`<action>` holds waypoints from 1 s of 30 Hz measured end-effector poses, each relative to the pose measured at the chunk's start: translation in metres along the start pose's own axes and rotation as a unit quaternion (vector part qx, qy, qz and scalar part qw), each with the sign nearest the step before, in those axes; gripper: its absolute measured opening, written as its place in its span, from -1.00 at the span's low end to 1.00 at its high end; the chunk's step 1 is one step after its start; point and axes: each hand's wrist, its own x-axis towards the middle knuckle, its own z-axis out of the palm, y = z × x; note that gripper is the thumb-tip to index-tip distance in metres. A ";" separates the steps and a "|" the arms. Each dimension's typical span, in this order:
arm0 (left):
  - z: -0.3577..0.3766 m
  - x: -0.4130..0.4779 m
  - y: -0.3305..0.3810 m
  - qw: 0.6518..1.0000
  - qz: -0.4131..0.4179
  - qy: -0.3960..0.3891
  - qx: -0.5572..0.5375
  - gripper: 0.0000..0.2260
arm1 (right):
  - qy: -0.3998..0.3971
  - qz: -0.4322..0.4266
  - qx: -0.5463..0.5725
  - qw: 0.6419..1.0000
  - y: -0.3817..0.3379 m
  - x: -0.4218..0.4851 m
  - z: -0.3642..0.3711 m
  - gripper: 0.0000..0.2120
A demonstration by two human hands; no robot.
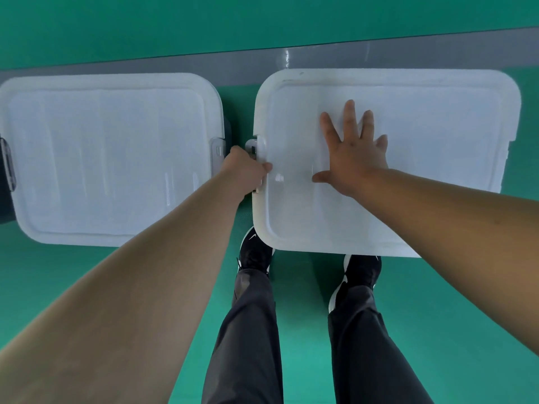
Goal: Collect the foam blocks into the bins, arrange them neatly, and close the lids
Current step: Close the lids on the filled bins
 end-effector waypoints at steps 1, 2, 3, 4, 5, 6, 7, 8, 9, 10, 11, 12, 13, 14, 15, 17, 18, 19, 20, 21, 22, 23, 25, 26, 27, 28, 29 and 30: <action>-0.002 0.004 -0.002 1.000 0.007 -0.001 -0.001 -0.51 | 0.001 0.000 -0.004 1.000 0.000 0.000 0.000 0.17; -0.004 0.005 -0.002 1.000 0.019 -0.003 0.009 -0.47 | 0.000 0.001 -0.008 1.000 0.000 0.000 0.001 0.16; -0.006 0.006 -0.002 0.999 0.030 -0.002 0.022 -0.47 | -0.002 0.002 -0.011 1.000 0.001 0.001 0.001 0.16; -0.010 0.004 -0.002 0.999 0.034 -0.002 0.029 -0.47 | -0.003 0.003 -0.015 1.000 0.001 0.001 0.001 0.16; -0.012 0.004 -0.002 0.999 0.035 0.001 0.034 -0.46 | -0.003 0.003 -0.018 1.000 0.001 0.001 0.001 0.16; -0.014 0.003 -0.002 0.998 0.040 0.007 0.042 -0.44 | -0.003 0.002 -0.020 1.000 0.001 0.001 0.002 0.16; -0.015 0.003 -0.003 0.997 0.049 0.019 0.050 -0.42 | -0.003 0.002 -0.021 1.000 0.002 0.002 0.002 0.16; -0.016 0.002 -0.002 0.996 0.060 0.031 0.053 -0.42 | -0.003 0.002 -0.019 1.000 0.002 0.002 0.003 0.16; -0.015 0.001 -0.002 0.996 0.065 0.040 0.055 -0.43 | -0.004 0.002 -0.015 1.000 0.002 0.003 0.004 0.17; -0.013 -0.001 -0.001 0.995 0.067 0.048 0.052 -0.44 | -0.005 0.003 -0.012 1.000 0.002 0.003 0.004 0.17; -0.011 -0.001 0.000 0.995 0.061 0.054 0.048 -0.44 | -0.005 0.003 -0.011 1.000 0.002 0.003 0.004 0.17; -0.009 -0.002 0.002 0.996 0.054 0.061 0.044 -0.42 | -0.004 0.004 -0.011 1.000 0.002 0.003 0.005 0.17; -0.007 -0.003 0.004 0.996 0.045 0.067 0.039 -0.39 | -0.004 0.004 -0.011 1.000 0.003 0.003 0.005 0.17; -0.006 -0.003 0.005 0.996 0.040 0.072 0.037 -0.37 | -0.003 0.003 -0.010 1.000 0.003 0.003 0.006 0.17; -0.005 -0.001 0.005 0.997 0.035 0.068 0.030 -0.37 | -0.002 0.003 -0.009 1.000 0.004 0.003 0.006 0.17; -0.003 0.002 0.004 0.998 0.027 0.055 0.015 -0.49 | -0.001 0.001 -0.007 1.000 0.004 0.003 0.007 0.17; -0.002 0.002 0.005 0.998 0.022 0.054 0.009 -0.56 | 0.000 0.002 -0.007 1.000 0.005 0.003 0.007 0.17; -0.001 0.002 0.007 0.998 0.018 0.057 0.008 -0.61 | 0.002 0.004 -0.007 1.000 0.005 0.004 0.007 0.17; 0.000 0.003 0.008 0.998 0.016 0.065 0.011 -0.66 | 0.002 0.005 -0.008 1.000 0.005 0.004 0.008 0.18; 0.002 0.002 0.009 0.997 0.014 0.072 0.016 -0.70 | 0.002 0.007 -0.007 1.000 0.005 0.004 0.009 0.17; 0.003 0.002 0.011 0.997 0.013 0.078 0.023 -0.74 | 0.001 0.008 -0.004 1.000 0.005 0.004 0.009 0.17; 0.005 0.002 0.011 0.996 0.012 0.079 0.028 -0.75 | -0.001 0.008 0.001 1.000 0.006 0.004 0.010 0.17; 0.007 0.001 0.013 0.996 0.008 0.081 0.039 -0.77 | 0.003 0.007 0.008 1.000 0.007 0.004 0.011 0.17; 0.007 -0.001 0.015 0.995 0.006 0.089 0.047 -0.79 | 0.006 0.007 0.010 1.000 0.008 0.004 0.012 0.17; 0.008 -0.003 0.017 0.993 0.011 0.099 0.064 -0.83 | 0.009 0.006 0.013 1.000 0.008 0.004 0.012 0.17; 0.009 -0.005 0.020 0.990 0.020 0.110 0.091 -0.86 | 0.011 0.006 0.017 1.000 0.009 0.003 0.012 0.17; 0.010 -0.008 0.023 0.985 0.029 0.120 0.117 -0.86 | 0.013 0.005 0.021 1.000 0.010 0.003 0.012 0.17; 0.011 -0.009 0.025 0.982 0.032 0.129 0.133 -0.88 | 0.016 0.004 0.026 1.000 0.010 0.002 0.012 0.17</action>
